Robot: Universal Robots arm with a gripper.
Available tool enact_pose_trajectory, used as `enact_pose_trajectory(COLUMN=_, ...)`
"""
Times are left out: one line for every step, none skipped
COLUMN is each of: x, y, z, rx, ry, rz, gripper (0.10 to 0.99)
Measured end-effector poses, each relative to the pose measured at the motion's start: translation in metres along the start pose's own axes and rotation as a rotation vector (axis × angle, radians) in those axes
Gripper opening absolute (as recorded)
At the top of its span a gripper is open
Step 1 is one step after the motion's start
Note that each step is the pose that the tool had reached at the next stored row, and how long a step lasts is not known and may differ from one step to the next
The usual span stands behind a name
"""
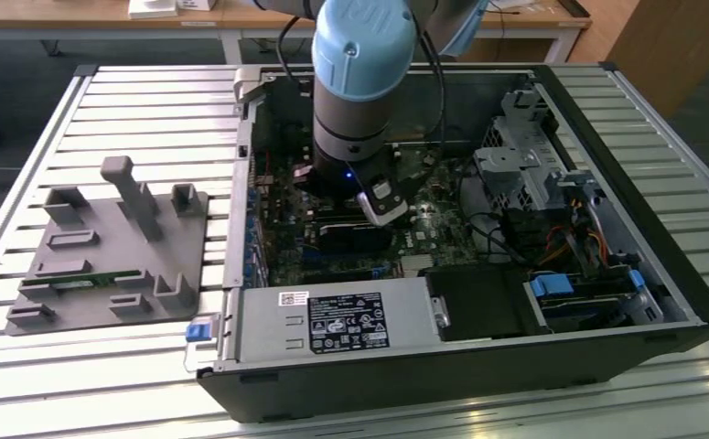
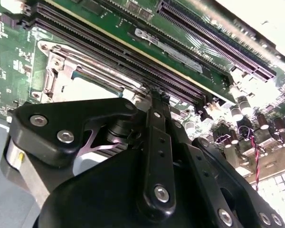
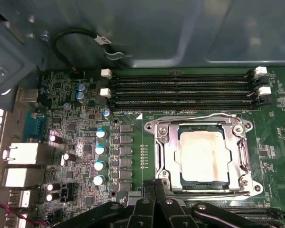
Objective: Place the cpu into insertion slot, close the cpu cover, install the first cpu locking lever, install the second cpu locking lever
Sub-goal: 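Install the second cpu locking lever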
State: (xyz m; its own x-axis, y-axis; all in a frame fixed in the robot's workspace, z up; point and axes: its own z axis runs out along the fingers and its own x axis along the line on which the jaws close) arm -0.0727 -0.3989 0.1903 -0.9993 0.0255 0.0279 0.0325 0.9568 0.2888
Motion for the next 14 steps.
enact_pose_trajectory(x=0.0003, y=-0.0003, z=0.0006, rx=-0.002, ry=0.0003, rz=0.000, gripper=0.106)
enact_pose_trajectory(x=0.0005, y=-0.0005, z=0.0012, rx=-0.004, ry=0.0005, rz=0.000, gripper=0.106)
enact_pose_trajectory(x=0.0007, y=-0.0007, z=0.0015, rx=-0.008, ry=0.0007, rz=0.000, gripper=0.106)
enact_pose_trajectory(x=0.0008, y=-0.0006, z=0.0017, rx=-0.009, ry=0.0005, rz=0.000, gripper=0.106)
enact_pose_trajectory(x=0.0007, y=-0.0006, z=0.0018, rx=-0.010, ry=0.0005, rz=0.000, gripper=0.106)
enact_pose_trajectory(x=0.0007, y=-0.0005, z=0.0016, rx=-0.010, ry=0.0003, rz=0.000, gripper=0.106)
enact_pose_trajectory(x=0.0007, y=-0.0002, z=0.0009, rx=-0.010, ry=0.0000, rz=0.000, gripper=0.106)
enact_pose_trajectory(x=0.0008, y=0.0001, z=-0.0005, rx=-0.010, ry=0.0002, rz=0.000, gripper=0.106)
enact_pose_trajectory(x=0.0008, y=0.0007, z=-0.0020, rx=-0.011, ry=0.0000, rz=0.000, gripper=0.106)
enact_pose_trajectory(x=0.0009, y=0.0014, z=-0.0045, rx=-0.010, ry=0.0004, rz=0.000, gripper=0.106)
enact_pose_trajectory(x=0.0010, y=0.0021, z=-0.0070, rx=-0.010, ry=0.0003, rz=0.000, gripper=0.106)
enact_pose_trajectory(x=0.0011, y=0.0029, z=-0.0098, rx=-0.010, ry=0.0003, rz=0.000, gripper=0.106)
enact_pose_trajectory(x=0.0012, y=0.0038, z=-0.0126, rx=-0.010, ry=0.0003, rz=0.000, gripper=0.106)
enact_pose_trajectory(x=0.0012, y=0.0046, z=-0.0154, rx=-0.010, ry=0.0004, rz=0.000, gripper=0.106)
